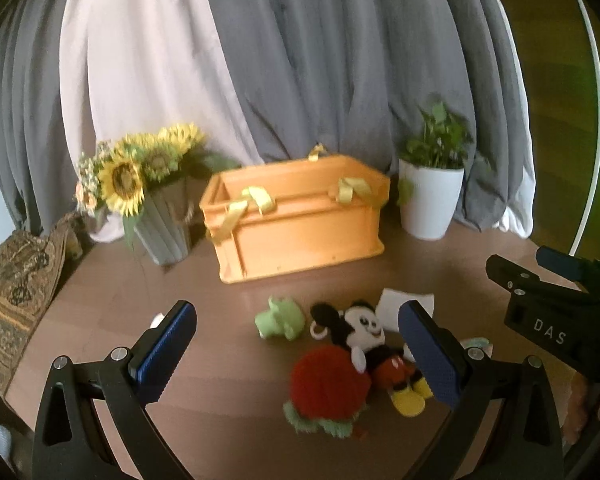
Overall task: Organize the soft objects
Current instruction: 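Move both open tools back from the crate toward the remaining toys, then grasp the red pompom toy with the left tool while the right tool grasps the tie-dye cloth roll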
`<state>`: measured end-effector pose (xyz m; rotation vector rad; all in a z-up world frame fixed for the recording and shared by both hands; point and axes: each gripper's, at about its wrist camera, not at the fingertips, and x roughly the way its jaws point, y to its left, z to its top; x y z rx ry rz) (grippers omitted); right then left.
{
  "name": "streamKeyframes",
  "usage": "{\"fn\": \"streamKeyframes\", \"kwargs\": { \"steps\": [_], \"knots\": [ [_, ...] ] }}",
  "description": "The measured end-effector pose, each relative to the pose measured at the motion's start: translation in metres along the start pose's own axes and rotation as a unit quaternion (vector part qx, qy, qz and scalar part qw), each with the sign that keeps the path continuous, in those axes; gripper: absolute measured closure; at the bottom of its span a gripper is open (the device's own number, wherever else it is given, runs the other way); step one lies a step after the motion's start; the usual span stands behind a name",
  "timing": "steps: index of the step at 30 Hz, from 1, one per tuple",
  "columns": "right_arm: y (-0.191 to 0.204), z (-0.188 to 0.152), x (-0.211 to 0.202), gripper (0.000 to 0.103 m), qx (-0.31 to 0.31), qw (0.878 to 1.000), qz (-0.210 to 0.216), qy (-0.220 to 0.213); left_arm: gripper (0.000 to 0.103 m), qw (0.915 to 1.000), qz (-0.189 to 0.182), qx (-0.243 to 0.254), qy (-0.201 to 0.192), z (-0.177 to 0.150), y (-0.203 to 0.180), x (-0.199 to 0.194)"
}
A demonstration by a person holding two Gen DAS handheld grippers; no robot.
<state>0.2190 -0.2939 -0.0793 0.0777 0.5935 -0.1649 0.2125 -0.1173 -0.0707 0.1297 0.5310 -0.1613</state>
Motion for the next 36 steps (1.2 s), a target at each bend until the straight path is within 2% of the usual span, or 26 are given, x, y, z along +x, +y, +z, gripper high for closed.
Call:
{"fn": "streamKeyframes", "kwargs": {
  "steps": [17, 24, 36],
  "knots": [
    [-0.02, -0.06, 0.04, 0.034, 0.004, 0.996, 0.012, 0.088, 0.003, 0.9953, 0.013, 0.001, 0.096, -0.054, -0.019, 0.044],
    [-0.022, -0.077, 0.059, 0.034, 0.004, 0.994, 0.004, 0.106, 0.006, 0.993, 0.018, 0.008, 0.116, -0.072, -0.02, 0.067],
    [-0.022, -0.096, 0.091, 0.034, 0.013, 0.991, 0.007, 0.135, 0.012, 0.9891, -0.011, -0.005, 0.147, -0.082, -0.022, 0.107]
  ]
}}
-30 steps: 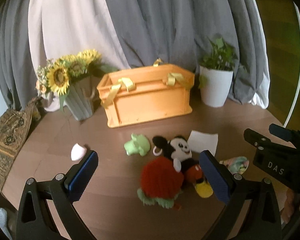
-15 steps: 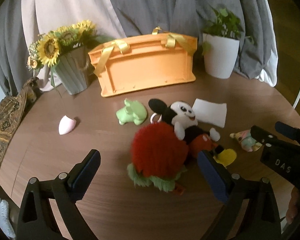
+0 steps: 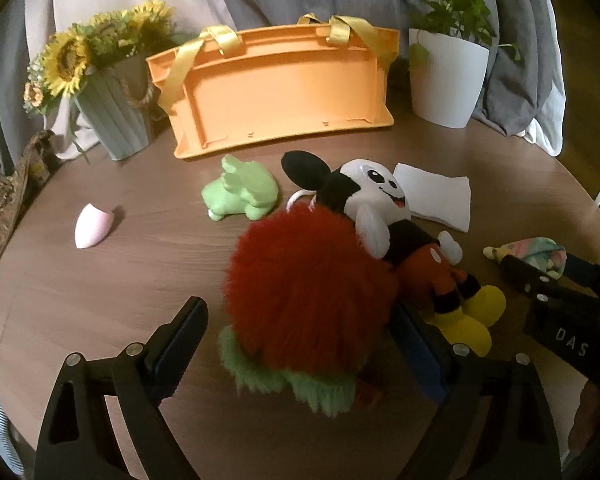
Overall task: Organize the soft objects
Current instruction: 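Grasp the red pompom toy with the left tool while the right tool grasps the tie-dye cloth roll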
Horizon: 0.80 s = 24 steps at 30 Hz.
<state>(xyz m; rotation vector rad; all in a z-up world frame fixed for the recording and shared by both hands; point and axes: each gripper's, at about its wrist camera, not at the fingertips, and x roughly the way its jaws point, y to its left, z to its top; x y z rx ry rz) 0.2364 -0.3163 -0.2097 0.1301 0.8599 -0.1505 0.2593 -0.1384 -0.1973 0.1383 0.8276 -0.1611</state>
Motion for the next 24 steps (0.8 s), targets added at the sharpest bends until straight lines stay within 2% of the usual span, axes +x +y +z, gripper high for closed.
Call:
{"fn": "streamKeyframes", "kwargs": {
  "steps": [3, 7, 10, 14, 17, 24],
  "knots": [
    [0.0, -0.001, 0.004, 0.034, 0.003, 1.0, 0.004, 0.005, 0.018, 0.9999, -0.013, -0.008, 0.006, 0.002, -0.001, 0.005],
    [0.0, -0.001, 0.006, 0.035, 0.007, 1.0, 0.006, 0.009, 0.038, 0.9996, -0.019, -0.017, 0.01, 0.002, -0.001, 0.009],
    [0.001, -0.002, 0.006, 0.044, 0.005, 1.0, 0.002, 0.01, 0.049, 0.9994, -0.026, -0.018, 0.016, 0.0, -0.001, 0.009],
    [0.0, -0.003, 0.006, 0.047, 0.006, 1.0, 0.001, 0.009, 0.062, 0.9994, -0.028, -0.017, 0.013, -0.001, 0.0, 0.006],
    [-0.001, -0.003, 0.005, 0.05, 0.008, 1.0, 0.001, 0.009, 0.067, 0.9993, -0.031, -0.017, 0.009, -0.002, 0.0, 0.003],
    [0.001, -0.001, -0.006, 0.051, 0.004, 1.0, 0.008, 0.002, 0.068, 0.9993, -0.028, -0.023, 0.0, -0.003, 0.003, -0.01]
  ]
}}
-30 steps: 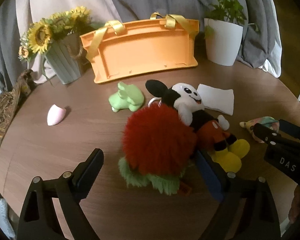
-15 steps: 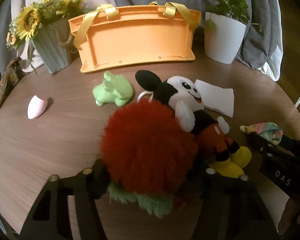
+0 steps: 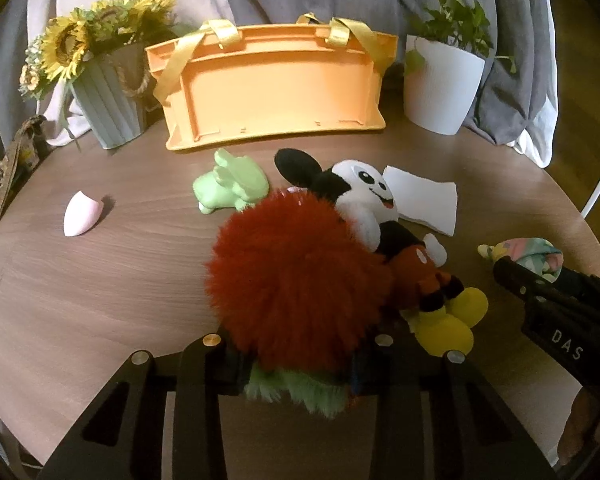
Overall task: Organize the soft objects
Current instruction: 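Grasp the red pompom toy with the left tool while the right tool grasps the tie-dye cloth roll, then lift the pompom and cloth roll and carry both over the orange crate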
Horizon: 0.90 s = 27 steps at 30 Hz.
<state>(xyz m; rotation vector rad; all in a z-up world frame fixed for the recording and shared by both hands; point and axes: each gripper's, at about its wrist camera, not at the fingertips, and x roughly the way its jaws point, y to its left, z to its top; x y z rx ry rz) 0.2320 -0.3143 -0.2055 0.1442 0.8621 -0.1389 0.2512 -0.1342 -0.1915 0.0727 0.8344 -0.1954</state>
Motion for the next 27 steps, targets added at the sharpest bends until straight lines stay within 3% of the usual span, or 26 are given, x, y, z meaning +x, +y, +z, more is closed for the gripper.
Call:
{"fn": "streamKeyframes", "kwargs": {
  "steps": [14, 27],
  "knots": [
    [0.018, 0.022, -0.036, 0.051, -0.011, 0.999, 0.034, -0.025, 0.068, 0.9993, -0.004, -0.012, -0.034, 0.016, 0.016, -0.046],
    [0.048, 0.053, -0.069, 0.051, -0.02, 0.996, 0.056, -0.072, 0.068, 0.9963, -0.011, -0.018, -0.084, 0.05, 0.043, -0.076]
  ]
}}
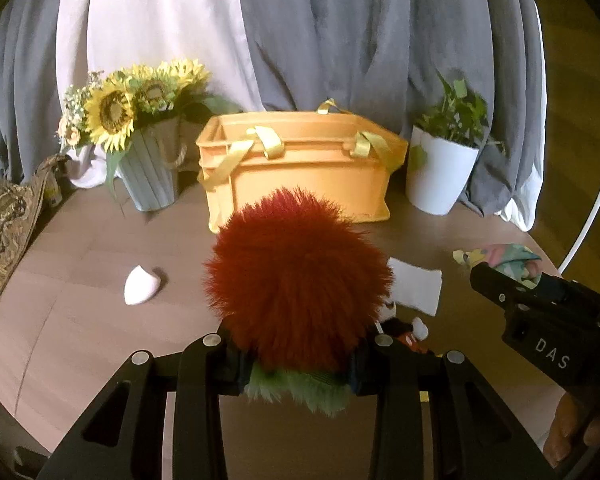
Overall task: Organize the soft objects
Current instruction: 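Lift the pompom and cloth roll and carry both over the orange crate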
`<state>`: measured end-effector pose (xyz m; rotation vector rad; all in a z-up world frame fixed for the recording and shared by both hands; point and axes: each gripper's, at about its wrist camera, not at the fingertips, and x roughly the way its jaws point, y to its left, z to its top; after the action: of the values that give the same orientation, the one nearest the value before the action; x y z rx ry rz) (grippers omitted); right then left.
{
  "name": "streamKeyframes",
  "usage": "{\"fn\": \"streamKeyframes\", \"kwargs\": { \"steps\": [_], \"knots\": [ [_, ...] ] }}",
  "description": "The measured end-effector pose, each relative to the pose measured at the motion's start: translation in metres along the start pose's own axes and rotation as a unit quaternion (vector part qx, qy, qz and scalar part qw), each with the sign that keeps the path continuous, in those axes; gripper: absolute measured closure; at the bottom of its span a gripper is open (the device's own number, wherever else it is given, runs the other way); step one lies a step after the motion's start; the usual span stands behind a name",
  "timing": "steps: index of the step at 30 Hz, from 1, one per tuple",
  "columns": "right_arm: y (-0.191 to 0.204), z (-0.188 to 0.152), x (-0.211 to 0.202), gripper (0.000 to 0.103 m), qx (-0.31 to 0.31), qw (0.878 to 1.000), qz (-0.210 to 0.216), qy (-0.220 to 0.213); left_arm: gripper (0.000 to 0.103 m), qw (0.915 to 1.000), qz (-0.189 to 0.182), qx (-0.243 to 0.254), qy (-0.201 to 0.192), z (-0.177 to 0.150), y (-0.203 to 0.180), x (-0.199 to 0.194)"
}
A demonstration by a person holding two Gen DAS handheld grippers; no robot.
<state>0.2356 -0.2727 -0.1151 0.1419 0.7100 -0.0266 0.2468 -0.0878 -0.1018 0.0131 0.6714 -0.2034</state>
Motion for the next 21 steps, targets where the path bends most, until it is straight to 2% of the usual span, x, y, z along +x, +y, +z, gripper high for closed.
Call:
{"fn": "streamKeyframes", "kwargs": {
  "steps": [21],
  "knots": [
    [0.059, 0.056, -0.008, 0.051, -0.005, 0.998, -0.006, -0.067, 0.068, 0.9977, -0.029, 0.017, -0.058, 0.062, 0.047, -0.008]
  ]
}}
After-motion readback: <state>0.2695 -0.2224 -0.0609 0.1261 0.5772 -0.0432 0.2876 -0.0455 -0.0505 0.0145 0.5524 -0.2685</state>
